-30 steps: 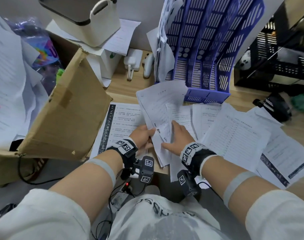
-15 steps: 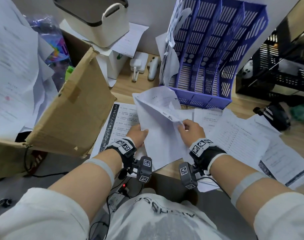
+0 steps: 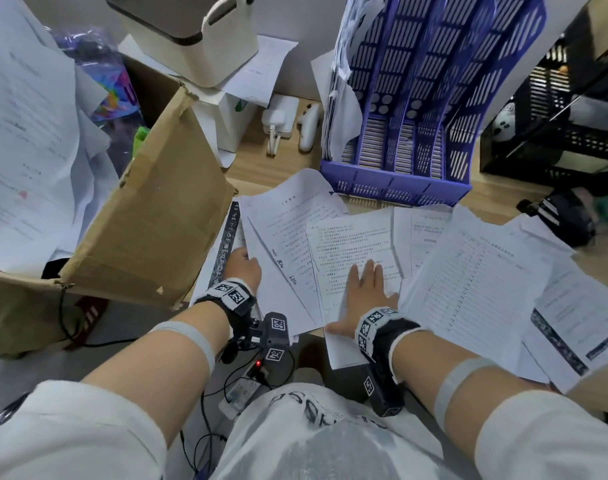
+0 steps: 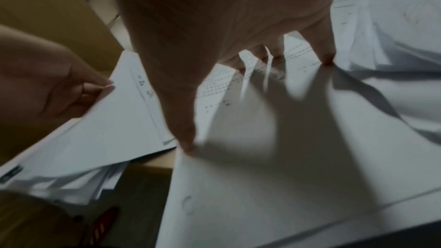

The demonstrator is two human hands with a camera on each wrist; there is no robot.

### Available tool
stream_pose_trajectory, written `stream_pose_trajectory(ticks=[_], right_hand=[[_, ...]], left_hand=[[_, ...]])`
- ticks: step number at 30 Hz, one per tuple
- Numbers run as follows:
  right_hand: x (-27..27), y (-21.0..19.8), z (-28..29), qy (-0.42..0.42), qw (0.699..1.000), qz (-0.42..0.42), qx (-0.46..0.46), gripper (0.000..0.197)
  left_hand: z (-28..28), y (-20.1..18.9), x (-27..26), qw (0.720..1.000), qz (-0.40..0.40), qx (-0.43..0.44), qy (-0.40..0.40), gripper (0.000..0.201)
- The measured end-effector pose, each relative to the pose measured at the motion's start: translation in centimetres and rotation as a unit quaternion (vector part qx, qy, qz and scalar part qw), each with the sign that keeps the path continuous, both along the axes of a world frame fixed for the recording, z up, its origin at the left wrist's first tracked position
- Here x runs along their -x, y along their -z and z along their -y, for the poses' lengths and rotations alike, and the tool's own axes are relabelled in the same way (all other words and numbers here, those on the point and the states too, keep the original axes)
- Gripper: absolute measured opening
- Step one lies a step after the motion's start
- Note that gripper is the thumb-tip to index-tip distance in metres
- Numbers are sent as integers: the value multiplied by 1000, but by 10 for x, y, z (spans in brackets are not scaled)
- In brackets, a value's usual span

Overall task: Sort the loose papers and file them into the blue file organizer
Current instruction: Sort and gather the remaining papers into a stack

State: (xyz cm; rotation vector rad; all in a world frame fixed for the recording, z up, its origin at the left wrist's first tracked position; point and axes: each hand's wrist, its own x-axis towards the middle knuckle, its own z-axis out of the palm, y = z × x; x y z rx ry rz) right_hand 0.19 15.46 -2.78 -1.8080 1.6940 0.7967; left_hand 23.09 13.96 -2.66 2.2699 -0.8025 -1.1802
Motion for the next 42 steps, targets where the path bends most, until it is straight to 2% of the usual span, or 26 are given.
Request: stream_pose_trajectory(ticks=[3,5,8,10,11,12,13,15,16,19,21,23,26,29,31,33,34,36,38,40,42], right_hand=[[-5,3,-2,17,1000,15,20,131],[-3,1,0,15,999,33,21,116],[13,-8,3,1,996,89,26,91],[30,-13,1,12,986,128,107,67],[40,-14,1,19,981,113,159,59],[50,-14,-1,36,978,80,188,58],[61,-14,-3,69,980,43,183,66],[84,-10,-7,158,981,-4,115,91],[94,-5,-10,200,976,-6,87,100],[114,8,-23,249,967,5,55,116],[117,14,-29,243,969,-4,44,120],[115,14,-31,249,967,-8,44,117],[110,12,-29,255,965,-9,63,105],[107,6,-28,237,967,-10,94,87],[110,1,-28,218,969,-6,116,73],[118,-4,-28,214,967,16,137,59],[123,-8,-28,221,964,35,146,52],[131,-20,-29,266,943,97,172,42],[135,-32,-33,296,923,150,197,34],[135,-38,-39,274,924,187,187,29],[135,-37,-48,244,933,222,141,33]], left_hand=[[-4,-7,9,997,65,22,-39,19],[-6,-12,21,992,111,59,-10,22],[-1,-9,48,994,29,35,97,27],[3,-8,67,989,-20,-2,148,46],[6,-6,76,989,-34,-5,145,55],[9,-5,84,991,-47,-12,128,61],[12,-4,91,993,-57,-18,106,64],[18,-2,100,994,-69,-43,66,62],[21,-1,103,993,-78,-55,64,56],[22,2,108,984,-97,-51,143,26],[20,-4,109,978,-70,-30,192,13],[20,-8,103,977,-31,-9,209,8],[24,-10,74,988,21,6,155,24],[31,-7,39,993,91,-50,56,41],[35,-12,38,981,175,-79,-8,56],[36,-23,57,979,197,-39,-25,56],[37,-25,71,986,168,-11,-3,48],[39,-26,104,994,48,22,91,26],[34,-31,142,978,-113,3,174,16],[27,-39,180,943,-243,-62,220,33],[22,-38,208,915,-288,-132,250,58]])
